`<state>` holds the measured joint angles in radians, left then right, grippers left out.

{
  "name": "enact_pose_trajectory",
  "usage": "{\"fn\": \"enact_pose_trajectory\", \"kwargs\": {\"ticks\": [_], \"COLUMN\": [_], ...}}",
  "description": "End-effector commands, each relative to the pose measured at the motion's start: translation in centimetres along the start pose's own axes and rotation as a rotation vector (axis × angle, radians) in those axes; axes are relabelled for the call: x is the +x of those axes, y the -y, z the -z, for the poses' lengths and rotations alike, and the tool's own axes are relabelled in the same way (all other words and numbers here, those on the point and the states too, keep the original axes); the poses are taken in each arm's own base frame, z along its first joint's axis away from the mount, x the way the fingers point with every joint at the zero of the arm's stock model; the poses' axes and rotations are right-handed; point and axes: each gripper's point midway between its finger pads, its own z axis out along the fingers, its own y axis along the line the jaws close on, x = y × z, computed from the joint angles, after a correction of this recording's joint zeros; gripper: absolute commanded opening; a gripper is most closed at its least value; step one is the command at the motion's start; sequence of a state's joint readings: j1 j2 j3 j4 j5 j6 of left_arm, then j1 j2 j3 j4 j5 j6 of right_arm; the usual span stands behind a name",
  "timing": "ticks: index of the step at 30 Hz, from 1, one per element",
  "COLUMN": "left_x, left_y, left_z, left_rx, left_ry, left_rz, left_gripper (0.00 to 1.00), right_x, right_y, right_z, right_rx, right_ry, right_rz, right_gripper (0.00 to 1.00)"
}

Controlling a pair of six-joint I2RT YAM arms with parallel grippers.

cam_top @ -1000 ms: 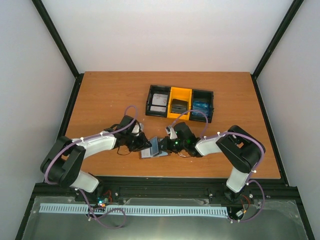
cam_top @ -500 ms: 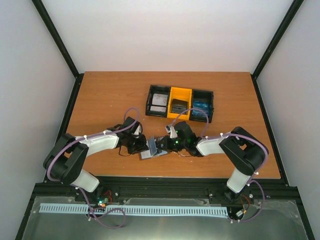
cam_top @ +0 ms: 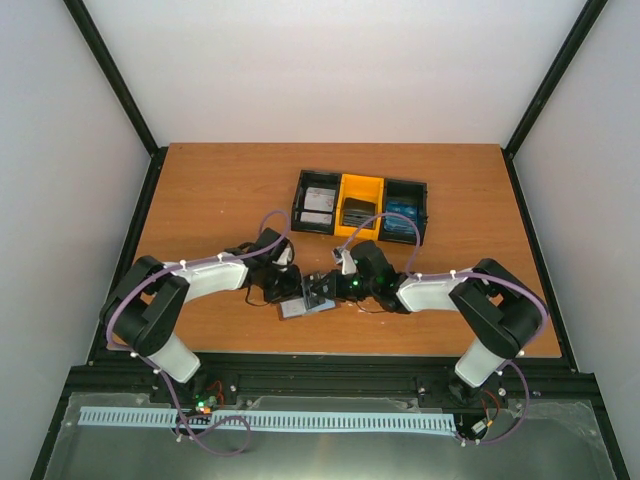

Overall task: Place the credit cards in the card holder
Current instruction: Turn over the card slot in the card holder.

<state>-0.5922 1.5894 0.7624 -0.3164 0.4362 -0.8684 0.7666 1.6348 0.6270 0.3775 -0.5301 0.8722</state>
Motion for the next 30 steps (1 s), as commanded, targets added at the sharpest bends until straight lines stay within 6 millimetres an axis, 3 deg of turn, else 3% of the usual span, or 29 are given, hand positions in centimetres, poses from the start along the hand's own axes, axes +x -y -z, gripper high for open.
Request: {"fn": "enact_pose_trajectory", "kwargs": {"ticks": [1, 8, 13, 18, 24, 26, 30], "left_x": [-0.4, -0.6, -0.6, -0.2, 0.4, 0.6, 1.2], "left_y": [-0.2, -3.7, -2.6, 0.6, 1.9, 2.0, 0.7], "left_z": [0.8, 5.2, 7.4, 7.1, 5.8, 5.3, 3.9], "left_rx": [-0.058, -0.222, -0.128, 0.078, 0.131, 0.137, 0.106], "left_ry": [0.033, 0.219, 0.312, 0.291, 0.209, 0.186, 0.138], "left_rz": [-0.005, 0.148, 0.152, 0.075, -0.007, -0.021, 0.013], "left_gripper": [0.04, 0.05, 0.07, 0.17, 0.28, 0.29, 0.20], "right_x": [-0.2, 0.0, 0.1, -0.1, -1.0, -1.2, -1.1], "right_y": [-0.6, -1.0, -1.3, -0.1, 1.5, 1.6, 1.5], "right_z": [-0.1, -1.1, -1.7, -1.5, -0.2, 0.0, -0.5], "right_rx": [-0.007, -0.042, -0.071, -0.016, 0.026, 0.026, 0.013], "right_ry": [0.005, -0.034, -0.062, -0.042, 0.005, 0.007, -0.018], "right_rz": [0.037, 0.037, 0.037, 0.017, -0.030, -0.024, -0.020], "right_gripper": [0.03, 0.03, 0.03, 0.03, 0.03, 0.03, 0.03]}}
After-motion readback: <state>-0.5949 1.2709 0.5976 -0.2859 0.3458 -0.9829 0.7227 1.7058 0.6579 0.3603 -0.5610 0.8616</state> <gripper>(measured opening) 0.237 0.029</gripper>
